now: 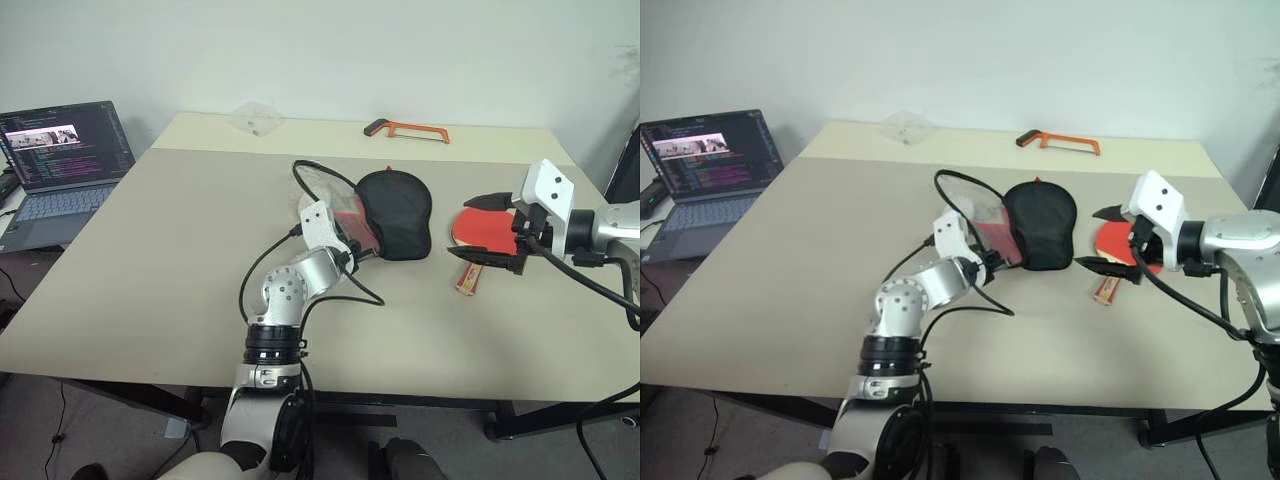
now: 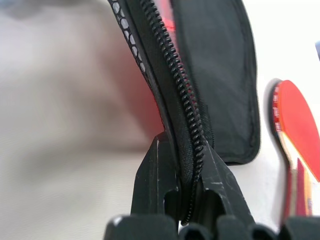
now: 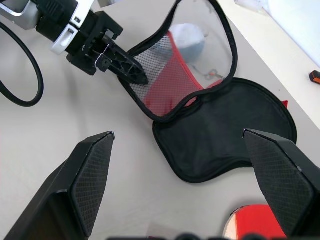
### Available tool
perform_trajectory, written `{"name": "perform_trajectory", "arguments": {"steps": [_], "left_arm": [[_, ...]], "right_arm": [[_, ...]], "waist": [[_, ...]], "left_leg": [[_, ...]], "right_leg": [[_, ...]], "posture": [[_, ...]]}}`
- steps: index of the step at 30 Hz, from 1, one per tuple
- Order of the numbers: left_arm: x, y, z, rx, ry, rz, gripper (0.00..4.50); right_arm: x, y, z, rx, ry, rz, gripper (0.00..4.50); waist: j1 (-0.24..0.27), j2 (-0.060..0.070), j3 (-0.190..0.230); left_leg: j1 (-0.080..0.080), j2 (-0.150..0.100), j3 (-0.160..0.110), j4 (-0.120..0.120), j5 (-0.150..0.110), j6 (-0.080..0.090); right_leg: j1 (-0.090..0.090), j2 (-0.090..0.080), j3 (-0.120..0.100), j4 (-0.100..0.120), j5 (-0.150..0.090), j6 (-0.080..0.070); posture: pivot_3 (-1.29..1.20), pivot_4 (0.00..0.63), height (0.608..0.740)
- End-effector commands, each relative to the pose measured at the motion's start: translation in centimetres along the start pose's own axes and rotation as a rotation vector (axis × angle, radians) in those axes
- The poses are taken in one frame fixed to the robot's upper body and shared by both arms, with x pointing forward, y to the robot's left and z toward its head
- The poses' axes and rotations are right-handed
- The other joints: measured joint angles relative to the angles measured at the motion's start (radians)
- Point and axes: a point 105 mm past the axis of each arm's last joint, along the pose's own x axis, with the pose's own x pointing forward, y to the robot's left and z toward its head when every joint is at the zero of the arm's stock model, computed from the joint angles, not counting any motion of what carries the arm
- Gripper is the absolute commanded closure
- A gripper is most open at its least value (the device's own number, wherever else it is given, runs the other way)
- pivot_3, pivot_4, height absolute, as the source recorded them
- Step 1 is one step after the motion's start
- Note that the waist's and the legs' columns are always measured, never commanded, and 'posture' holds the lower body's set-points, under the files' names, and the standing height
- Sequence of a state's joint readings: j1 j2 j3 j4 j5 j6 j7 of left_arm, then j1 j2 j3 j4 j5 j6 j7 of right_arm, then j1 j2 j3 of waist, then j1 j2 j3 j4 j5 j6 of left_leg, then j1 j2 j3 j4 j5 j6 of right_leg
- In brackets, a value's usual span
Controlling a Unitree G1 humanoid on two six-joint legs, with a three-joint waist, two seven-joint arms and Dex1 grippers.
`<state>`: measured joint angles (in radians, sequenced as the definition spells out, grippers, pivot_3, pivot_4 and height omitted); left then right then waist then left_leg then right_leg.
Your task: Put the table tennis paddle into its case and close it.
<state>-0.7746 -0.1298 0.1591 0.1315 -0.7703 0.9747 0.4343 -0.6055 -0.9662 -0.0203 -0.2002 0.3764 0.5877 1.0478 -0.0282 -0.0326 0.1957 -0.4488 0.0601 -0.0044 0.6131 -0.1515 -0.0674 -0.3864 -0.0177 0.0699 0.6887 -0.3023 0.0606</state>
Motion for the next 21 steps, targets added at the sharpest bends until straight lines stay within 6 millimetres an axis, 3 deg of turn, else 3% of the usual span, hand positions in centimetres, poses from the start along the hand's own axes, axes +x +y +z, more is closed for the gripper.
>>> {"name": "perform_trajectory", "arguments": {"steps": [1, 7, 13, 21], "left_arm": [[-0.5, -9.0, -1.2, -0.036, 0.036, -0.242, 4.48], [-0.8, -9.7, -1.8, -0.026, 0.061, -0.262, 4.48], [-0.7, -7.2, -1.2, -0.022, 0.077, -0.209, 4.48], [-1.8, -5.7, -0.1, 0.037, 0.053, -0.208, 1.78]], "right_arm": [[-1.1, -0.4, 1.2, -0.047, -0.016, -0.030, 0.00], [-0.9, -0.2, 0.8, -0.035, 0.001, -0.024, 0.00], [-0.7, -0.5, -0.7, 0.014, 0.062, -0.062, 0.00], [-0.2, -1.6, -3.4, 0.144, 0.151, -0.191, 0.00]], "waist": [[0.000, 0.000, 0.000], [0.000, 0.000, 0.000], [0.000, 0.000, 0.000], [0.000, 0.000, 0.000]], "left_leg": [[0.000, 0.000, 0.000, 0.000, 0.000, 0.000], [0.000, 0.000, 0.000, 0.000, 0.000, 0.000], [0.000, 0.000, 0.000, 0.000, 0.000, 0.000], [0.000, 0.000, 0.000, 0.000, 0.000, 0.000]], "right_leg": [[0.000, 0.000, 0.000, 0.000, 0.000, 0.000], [0.000, 0.000, 0.000, 0.000, 0.000, 0.000], [0.000, 0.000, 0.000, 0.000, 0.000, 0.000], [0.000, 0.000, 0.000, 0.000, 0.000, 0.000]], "posture": [[0.00, 0.150, 0.740], [0.00, 0.150, 0.740], [0.00, 0.150, 0.740], [0.00, 0.150, 0.740]]}}
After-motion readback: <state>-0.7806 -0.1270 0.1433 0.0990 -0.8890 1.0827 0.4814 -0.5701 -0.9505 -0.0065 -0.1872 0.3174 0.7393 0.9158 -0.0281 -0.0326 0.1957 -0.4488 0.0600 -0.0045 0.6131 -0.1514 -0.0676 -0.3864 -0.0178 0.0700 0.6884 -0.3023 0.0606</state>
